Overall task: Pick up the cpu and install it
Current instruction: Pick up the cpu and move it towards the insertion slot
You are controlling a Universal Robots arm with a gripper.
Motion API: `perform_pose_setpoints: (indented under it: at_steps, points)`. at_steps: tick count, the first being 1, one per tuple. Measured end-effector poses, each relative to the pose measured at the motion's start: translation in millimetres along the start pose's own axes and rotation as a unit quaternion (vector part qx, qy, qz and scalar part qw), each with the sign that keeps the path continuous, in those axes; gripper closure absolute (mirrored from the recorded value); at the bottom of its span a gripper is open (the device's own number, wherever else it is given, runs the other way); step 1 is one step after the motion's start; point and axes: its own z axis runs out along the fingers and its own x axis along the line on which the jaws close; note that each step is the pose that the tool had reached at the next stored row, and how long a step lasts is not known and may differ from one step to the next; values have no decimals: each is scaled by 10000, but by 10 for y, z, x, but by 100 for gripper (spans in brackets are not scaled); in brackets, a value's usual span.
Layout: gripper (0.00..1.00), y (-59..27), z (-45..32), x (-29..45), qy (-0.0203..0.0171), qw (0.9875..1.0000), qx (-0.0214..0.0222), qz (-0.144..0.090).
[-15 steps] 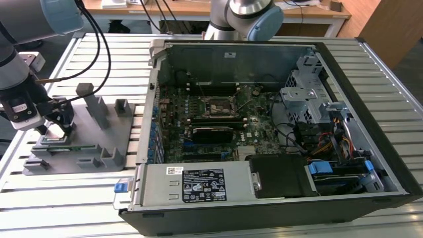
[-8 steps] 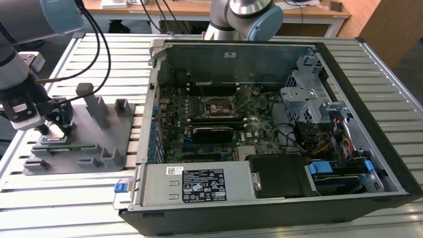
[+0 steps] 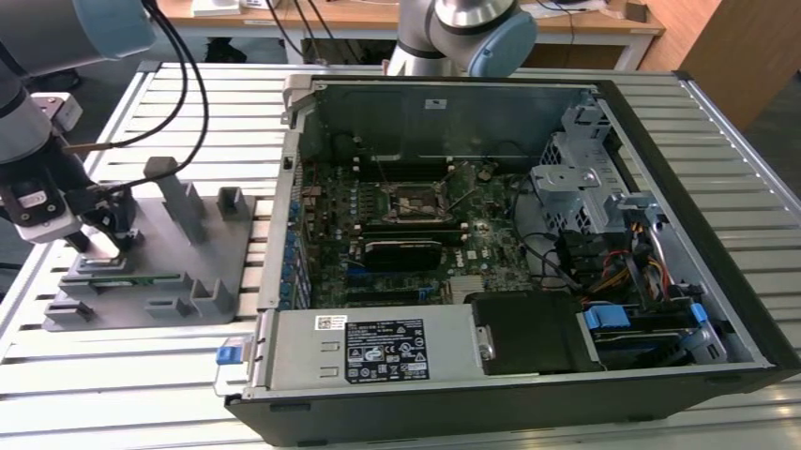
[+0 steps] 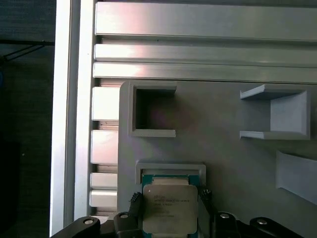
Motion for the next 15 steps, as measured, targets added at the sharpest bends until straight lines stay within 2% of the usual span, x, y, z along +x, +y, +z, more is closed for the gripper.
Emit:
perform_pose_setpoints:
  at_steps: [9,15]
  points:
    - [47,1,-130,0,0,10000,0,0]
    - [47,2,-185,0,0,10000,0,0]
